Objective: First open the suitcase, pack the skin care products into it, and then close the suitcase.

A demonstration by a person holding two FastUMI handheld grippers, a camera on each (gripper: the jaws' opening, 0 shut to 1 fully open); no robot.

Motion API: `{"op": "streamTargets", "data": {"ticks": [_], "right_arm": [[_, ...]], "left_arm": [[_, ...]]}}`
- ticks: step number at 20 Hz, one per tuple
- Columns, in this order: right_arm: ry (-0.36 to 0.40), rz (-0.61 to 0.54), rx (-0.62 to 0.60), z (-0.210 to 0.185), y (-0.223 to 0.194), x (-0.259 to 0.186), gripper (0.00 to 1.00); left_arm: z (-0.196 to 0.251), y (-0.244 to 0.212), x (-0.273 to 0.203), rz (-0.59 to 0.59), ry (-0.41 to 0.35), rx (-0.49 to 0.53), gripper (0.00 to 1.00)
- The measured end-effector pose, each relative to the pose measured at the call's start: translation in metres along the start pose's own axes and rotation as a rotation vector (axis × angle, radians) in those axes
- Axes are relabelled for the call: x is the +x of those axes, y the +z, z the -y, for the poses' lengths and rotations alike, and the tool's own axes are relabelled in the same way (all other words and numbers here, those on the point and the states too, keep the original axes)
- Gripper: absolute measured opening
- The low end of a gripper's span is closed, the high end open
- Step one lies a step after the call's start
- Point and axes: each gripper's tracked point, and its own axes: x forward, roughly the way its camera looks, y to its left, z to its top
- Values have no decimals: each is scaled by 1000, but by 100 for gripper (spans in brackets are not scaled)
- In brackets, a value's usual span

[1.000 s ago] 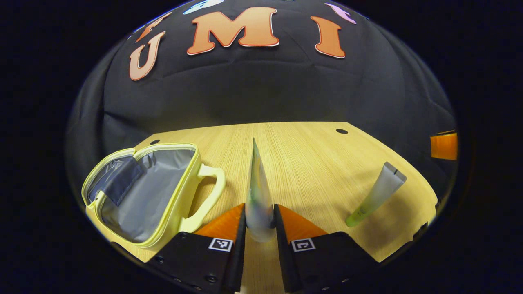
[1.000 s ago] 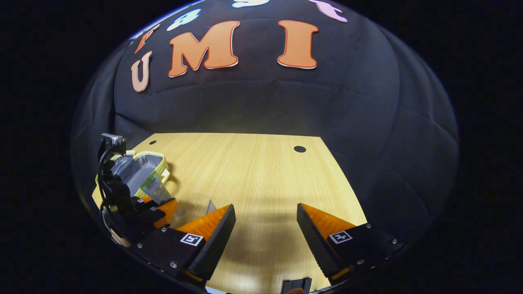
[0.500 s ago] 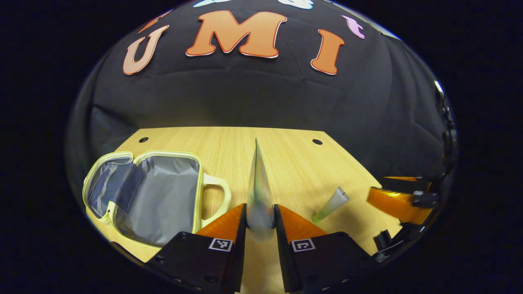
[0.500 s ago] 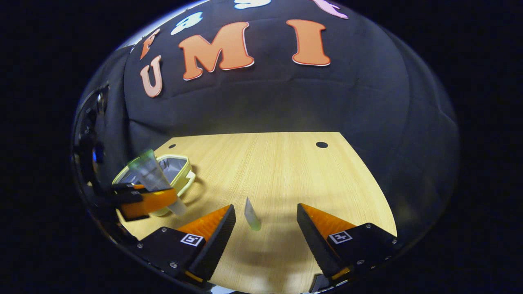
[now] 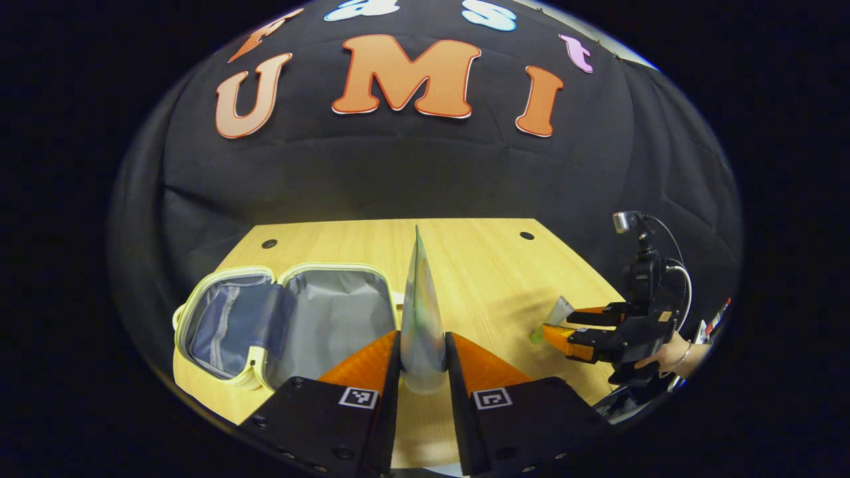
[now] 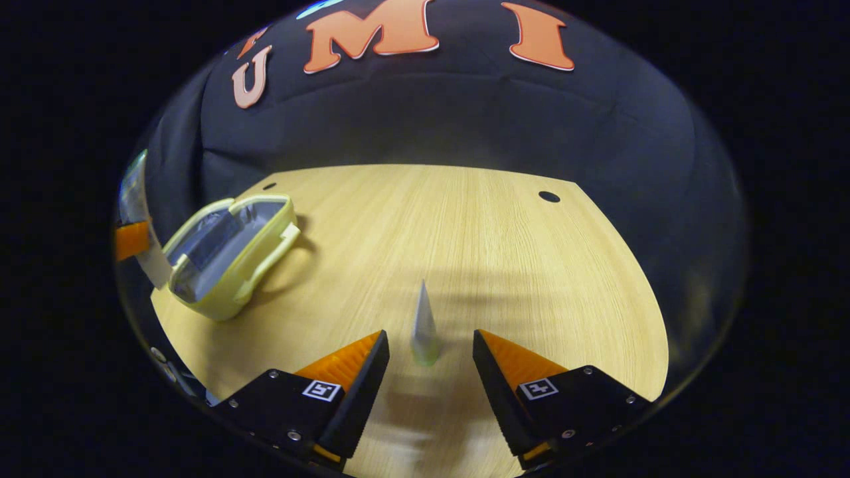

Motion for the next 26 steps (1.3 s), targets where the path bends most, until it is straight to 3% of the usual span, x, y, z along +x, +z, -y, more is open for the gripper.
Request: {"op": "streamTargets", "data": {"ticks": [2, 3, 4, 5, 7, 8, 11, 15, 18, 23, 24, 26], "right_arm": [[11, -33, -18, -2, -5, 11, 75], [20, -59, -27, -3, -12, 17, 61], [19, -80, -30, -4, -16, 19, 55], [16, -81, -28, -2, -14, 20, 35], [9, -107, -11, -2, -15, 21, 27], [7, -122, 0, -2, -15, 18, 32], [44, -123, 43, -15, -3, 0, 31], [119, -76, 112, -41, 26, -35, 31], [171, -54, 161, -66, 43, -56, 31], [247, -27, 262, -106, 66, -77, 31], [250, -19, 266, -111, 68, -81, 27], [249, -24, 272, -118, 66, -90, 31]], "left_arm": [[-13, -4, -3, -8, 27, 12, 37], [-17, -7, -4, -12, 32, 2, 37], [-19, -7, -5, -15, 33, -13, 38], [-22, -8, -7, -20, 34, -26, 37], [-29, -9, -7, -28, 37, -36, 38], [-33, -10, -7, -34, 37, -34, 38], [-52, -8, -9, -53, 41, -41, 37], [-78, 12, -23, -95, -8, -37, 37], [-111, 14, -19, -205, -36, -48, 38], [-152, -16, 19, -472, -85, 50, 37], [-155, -25, 28, -525, -99, 54, 38], [-161, -42, 48, -620, -143, 56, 38]]}}
